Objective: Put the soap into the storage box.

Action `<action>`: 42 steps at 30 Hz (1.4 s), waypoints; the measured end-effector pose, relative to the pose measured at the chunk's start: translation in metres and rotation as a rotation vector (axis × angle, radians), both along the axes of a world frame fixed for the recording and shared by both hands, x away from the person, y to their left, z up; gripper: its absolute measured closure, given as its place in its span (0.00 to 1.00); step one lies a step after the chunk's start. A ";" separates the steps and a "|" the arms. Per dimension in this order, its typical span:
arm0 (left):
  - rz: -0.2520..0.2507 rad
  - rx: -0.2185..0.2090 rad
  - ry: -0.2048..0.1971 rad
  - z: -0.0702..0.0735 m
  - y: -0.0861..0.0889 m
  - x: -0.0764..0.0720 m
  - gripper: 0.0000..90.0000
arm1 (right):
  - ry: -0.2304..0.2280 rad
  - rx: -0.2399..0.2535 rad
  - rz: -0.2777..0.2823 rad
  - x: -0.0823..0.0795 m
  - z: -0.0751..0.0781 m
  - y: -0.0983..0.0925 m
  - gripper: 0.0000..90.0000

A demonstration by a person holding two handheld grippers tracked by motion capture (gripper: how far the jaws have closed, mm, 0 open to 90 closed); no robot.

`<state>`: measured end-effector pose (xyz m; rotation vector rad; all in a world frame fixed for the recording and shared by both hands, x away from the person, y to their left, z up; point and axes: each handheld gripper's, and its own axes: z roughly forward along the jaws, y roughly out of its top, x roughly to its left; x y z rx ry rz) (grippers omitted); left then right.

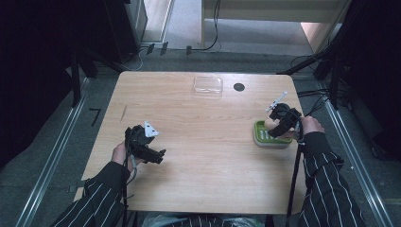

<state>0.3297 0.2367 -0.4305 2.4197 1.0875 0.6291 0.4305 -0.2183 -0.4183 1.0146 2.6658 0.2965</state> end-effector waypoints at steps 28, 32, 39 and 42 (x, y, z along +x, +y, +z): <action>0.002 -0.001 -0.001 0.000 0.000 0.000 0.00 | 0.028 -0.027 0.082 0.013 -0.023 0.005 0.37; 0.002 0.001 -0.002 0.000 0.000 0.000 0.00 | 0.035 -0.033 0.077 0.013 -0.027 0.006 0.37; 0.001 0.001 0.000 0.000 0.001 0.000 0.00 | 0.036 -0.035 0.087 0.014 -0.031 0.006 0.37; 0.001 0.002 0.000 0.000 0.001 0.000 0.00 | 0.040 -0.042 0.093 0.014 -0.032 0.006 0.37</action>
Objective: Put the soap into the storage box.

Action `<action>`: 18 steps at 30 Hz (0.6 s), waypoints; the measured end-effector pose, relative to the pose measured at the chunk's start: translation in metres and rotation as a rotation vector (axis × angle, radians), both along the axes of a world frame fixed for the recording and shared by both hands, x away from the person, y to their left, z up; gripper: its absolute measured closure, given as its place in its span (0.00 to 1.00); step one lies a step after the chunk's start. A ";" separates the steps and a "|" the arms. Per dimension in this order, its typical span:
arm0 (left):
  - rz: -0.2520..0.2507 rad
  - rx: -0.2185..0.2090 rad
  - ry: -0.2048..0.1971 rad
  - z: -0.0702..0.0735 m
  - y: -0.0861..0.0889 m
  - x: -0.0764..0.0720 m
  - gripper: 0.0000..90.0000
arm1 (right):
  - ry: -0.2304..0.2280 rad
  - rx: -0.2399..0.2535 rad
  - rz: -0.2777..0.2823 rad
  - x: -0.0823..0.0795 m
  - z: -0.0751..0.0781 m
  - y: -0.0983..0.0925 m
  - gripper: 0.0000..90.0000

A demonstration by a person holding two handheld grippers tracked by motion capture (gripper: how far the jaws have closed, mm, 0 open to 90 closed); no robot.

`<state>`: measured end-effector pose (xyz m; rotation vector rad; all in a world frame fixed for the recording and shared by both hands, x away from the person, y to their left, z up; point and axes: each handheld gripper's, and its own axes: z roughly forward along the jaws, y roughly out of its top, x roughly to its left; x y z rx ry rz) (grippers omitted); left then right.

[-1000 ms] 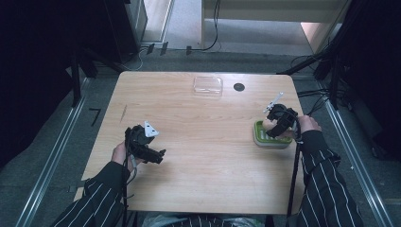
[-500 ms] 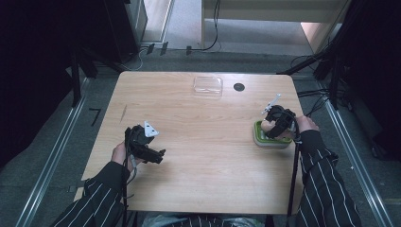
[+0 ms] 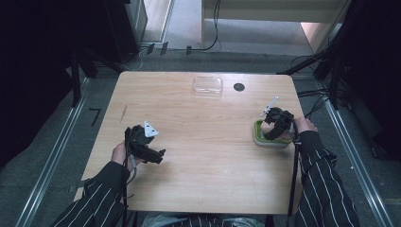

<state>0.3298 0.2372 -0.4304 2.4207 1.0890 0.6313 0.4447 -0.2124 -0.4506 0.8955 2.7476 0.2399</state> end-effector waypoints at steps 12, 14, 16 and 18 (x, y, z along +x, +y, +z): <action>0.000 -0.001 0.000 0.000 0.000 0.000 0.00 | 0.007 0.013 0.022 -0.002 -0.003 -0.001 0.37; 0.000 -0.001 -0.001 0.000 0.000 0.000 0.00 | 0.006 0.013 0.032 -0.002 -0.003 -0.001 0.37; 0.001 -0.001 0.000 0.000 -0.001 0.000 0.00 | 0.005 0.015 0.034 -0.002 -0.003 -0.001 0.37; 0.001 -0.003 -0.001 0.000 -0.001 0.000 0.00 | 0.004 0.014 0.033 -0.002 -0.003 -0.001 0.37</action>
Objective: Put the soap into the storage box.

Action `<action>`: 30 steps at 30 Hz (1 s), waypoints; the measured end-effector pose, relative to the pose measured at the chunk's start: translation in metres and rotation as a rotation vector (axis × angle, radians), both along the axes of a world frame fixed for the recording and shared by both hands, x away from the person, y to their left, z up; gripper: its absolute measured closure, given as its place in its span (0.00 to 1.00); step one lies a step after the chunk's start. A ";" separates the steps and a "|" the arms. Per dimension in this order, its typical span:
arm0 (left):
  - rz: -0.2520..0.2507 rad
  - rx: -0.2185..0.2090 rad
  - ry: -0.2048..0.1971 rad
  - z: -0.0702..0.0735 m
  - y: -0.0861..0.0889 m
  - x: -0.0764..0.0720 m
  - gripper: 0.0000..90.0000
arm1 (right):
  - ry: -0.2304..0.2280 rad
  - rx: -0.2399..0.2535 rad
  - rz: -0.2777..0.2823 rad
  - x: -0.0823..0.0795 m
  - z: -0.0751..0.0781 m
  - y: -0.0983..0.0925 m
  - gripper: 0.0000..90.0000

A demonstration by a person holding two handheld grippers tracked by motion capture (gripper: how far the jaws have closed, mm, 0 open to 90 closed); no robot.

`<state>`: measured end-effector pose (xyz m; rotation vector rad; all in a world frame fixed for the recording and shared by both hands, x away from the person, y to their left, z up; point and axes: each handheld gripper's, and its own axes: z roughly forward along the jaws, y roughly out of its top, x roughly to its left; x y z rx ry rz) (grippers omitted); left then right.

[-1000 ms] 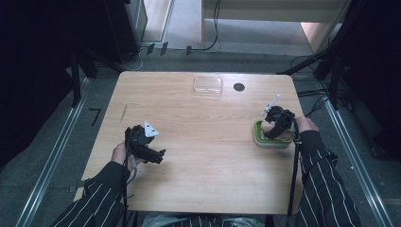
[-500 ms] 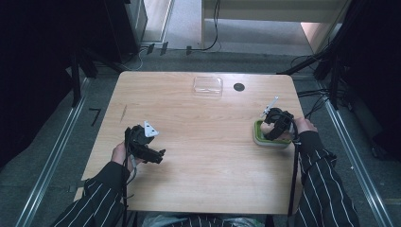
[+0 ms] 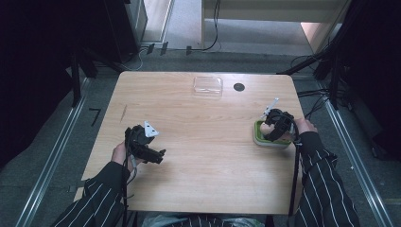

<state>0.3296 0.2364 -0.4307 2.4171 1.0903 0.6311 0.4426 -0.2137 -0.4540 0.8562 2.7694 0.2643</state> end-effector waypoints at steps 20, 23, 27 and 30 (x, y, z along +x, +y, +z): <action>-0.001 0.002 0.002 0.000 0.000 0.000 0.00 | -0.010 0.009 -0.017 0.001 0.005 -0.003 0.26; -0.001 0.005 0.002 0.000 0.001 -0.001 0.00 | -0.015 0.022 -0.035 0.000 0.009 -0.007 0.22; 0.007 -0.003 0.000 0.000 0.003 -0.001 0.00 | -0.033 0.050 -0.055 -0.001 0.018 -0.009 0.19; 0.006 -0.003 -0.002 0.001 0.003 -0.001 0.00 | -0.069 0.067 -0.077 -0.004 0.024 -0.009 0.17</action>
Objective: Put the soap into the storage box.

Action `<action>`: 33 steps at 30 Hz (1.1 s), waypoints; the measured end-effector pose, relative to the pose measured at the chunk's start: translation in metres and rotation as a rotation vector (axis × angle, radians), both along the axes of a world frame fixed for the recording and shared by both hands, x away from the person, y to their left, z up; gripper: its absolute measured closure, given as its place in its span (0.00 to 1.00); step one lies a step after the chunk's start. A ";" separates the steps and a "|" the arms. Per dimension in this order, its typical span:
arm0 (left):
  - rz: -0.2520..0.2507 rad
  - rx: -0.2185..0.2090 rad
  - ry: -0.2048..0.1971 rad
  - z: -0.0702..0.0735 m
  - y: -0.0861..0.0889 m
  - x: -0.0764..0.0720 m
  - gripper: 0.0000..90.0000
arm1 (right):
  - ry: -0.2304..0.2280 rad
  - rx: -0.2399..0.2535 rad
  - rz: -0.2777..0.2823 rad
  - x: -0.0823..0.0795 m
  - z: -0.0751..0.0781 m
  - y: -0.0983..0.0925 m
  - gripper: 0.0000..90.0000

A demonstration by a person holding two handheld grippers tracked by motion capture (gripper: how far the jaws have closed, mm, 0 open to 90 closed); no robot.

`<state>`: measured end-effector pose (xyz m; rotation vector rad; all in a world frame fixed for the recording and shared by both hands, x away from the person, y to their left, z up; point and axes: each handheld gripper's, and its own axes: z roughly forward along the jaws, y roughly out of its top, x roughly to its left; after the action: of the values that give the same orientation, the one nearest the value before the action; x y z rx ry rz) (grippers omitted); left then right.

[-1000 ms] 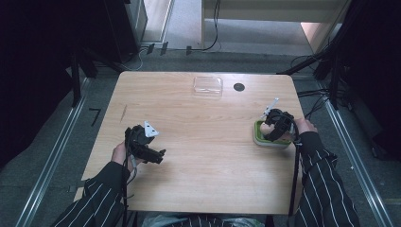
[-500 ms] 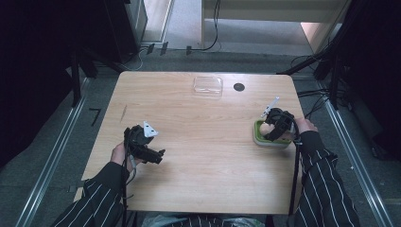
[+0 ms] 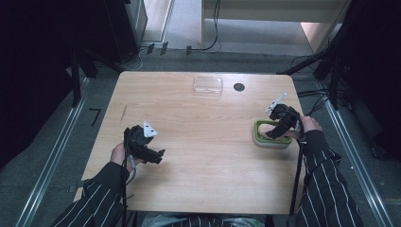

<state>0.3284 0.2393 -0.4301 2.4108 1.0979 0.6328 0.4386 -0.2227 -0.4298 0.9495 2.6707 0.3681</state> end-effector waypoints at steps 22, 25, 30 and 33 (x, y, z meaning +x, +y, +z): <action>0.002 -0.002 -0.004 0.001 0.000 0.000 0.00 | -0.015 0.080 -0.108 -0.038 0.033 0.024 0.03; 0.002 -0.001 -0.004 0.001 -0.001 -0.001 0.00 | -0.031 0.068 -0.108 -0.046 0.034 0.030 0.02; -0.004 -0.002 -0.007 0.002 -0.001 -0.001 0.00 | -0.035 0.053 -0.104 -0.059 0.032 0.037 0.02; 0.000 -0.004 -0.007 0.002 0.000 -0.001 0.00 | -0.032 0.049 -0.106 -0.067 0.030 0.040 0.02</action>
<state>0.3271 0.2389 -0.4286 2.4032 1.0950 0.6386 0.3718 -0.1826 -0.4002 1.0850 2.5815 0.4235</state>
